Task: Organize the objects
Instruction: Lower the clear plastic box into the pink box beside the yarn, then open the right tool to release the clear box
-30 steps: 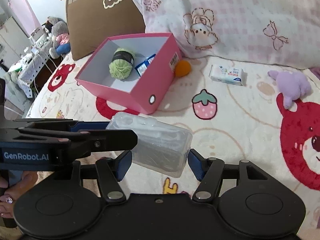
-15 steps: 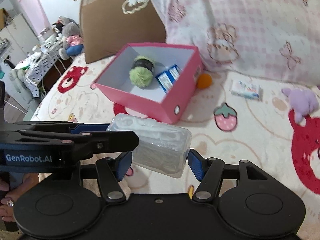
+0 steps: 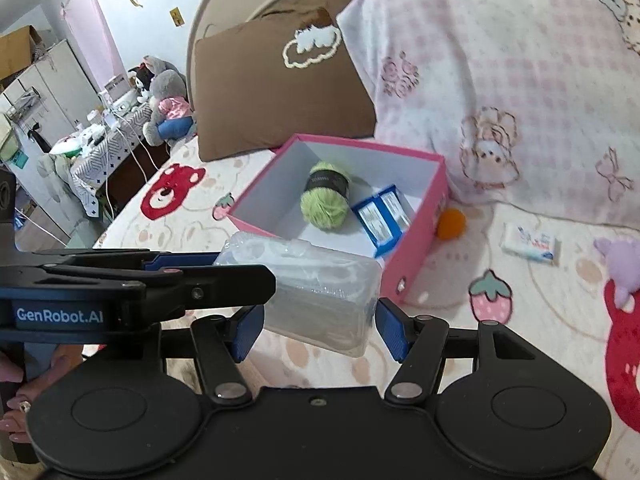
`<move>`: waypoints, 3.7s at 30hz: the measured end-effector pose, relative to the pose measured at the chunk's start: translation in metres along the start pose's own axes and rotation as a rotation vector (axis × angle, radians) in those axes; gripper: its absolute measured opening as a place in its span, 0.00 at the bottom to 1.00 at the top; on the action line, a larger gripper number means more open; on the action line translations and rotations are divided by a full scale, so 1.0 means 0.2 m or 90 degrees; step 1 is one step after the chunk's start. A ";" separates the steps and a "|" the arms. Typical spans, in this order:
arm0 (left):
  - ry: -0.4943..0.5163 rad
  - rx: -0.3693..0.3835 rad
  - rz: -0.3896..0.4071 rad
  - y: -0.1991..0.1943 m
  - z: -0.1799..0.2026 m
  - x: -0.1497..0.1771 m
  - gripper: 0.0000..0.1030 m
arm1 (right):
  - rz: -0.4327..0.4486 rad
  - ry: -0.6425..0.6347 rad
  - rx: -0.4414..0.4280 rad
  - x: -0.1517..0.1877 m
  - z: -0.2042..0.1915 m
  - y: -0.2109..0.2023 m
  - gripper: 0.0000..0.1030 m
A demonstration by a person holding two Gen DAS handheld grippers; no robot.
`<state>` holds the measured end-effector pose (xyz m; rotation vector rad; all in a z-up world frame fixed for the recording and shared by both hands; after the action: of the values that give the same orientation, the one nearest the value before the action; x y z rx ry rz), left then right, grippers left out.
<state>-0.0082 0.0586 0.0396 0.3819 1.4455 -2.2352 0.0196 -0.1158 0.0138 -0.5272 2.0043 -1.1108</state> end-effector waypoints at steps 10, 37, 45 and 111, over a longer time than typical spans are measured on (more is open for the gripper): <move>-0.030 0.001 0.013 0.03 -0.17 -0.19 0.45 | -0.002 0.015 0.004 -0.24 -0.03 0.11 0.65; -0.138 -0.060 -0.105 0.54 -0.86 -0.49 0.46 | -0.133 0.105 -0.028 -0.65 0.04 0.87 0.63; -0.128 -0.095 -0.151 0.69 -1.00 -0.54 0.47 | -0.150 0.136 -0.060 -0.67 0.09 1.08 0.60; -0.094 -0.133 -0.120 0.37 -0.71 -0.46 0.62 | -0.070 0.018 0.047 -0.52 -0.06 0.64 0.69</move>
<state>0.1066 0.1816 -0.0356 0.0143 1.6727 -2.1728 0.0759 0.0272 -0.0461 -0.5922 1.9699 -1.2595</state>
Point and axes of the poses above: each gripper's, at about its wrist camera, not at the fingertips, and y roughly the way its jaws point, z to its right, x to its underside, the point moved 3 cm from there along y, roughly the way its jaws point, and after that the axes turned 15 degrees about -z, right-handed, at the moved point
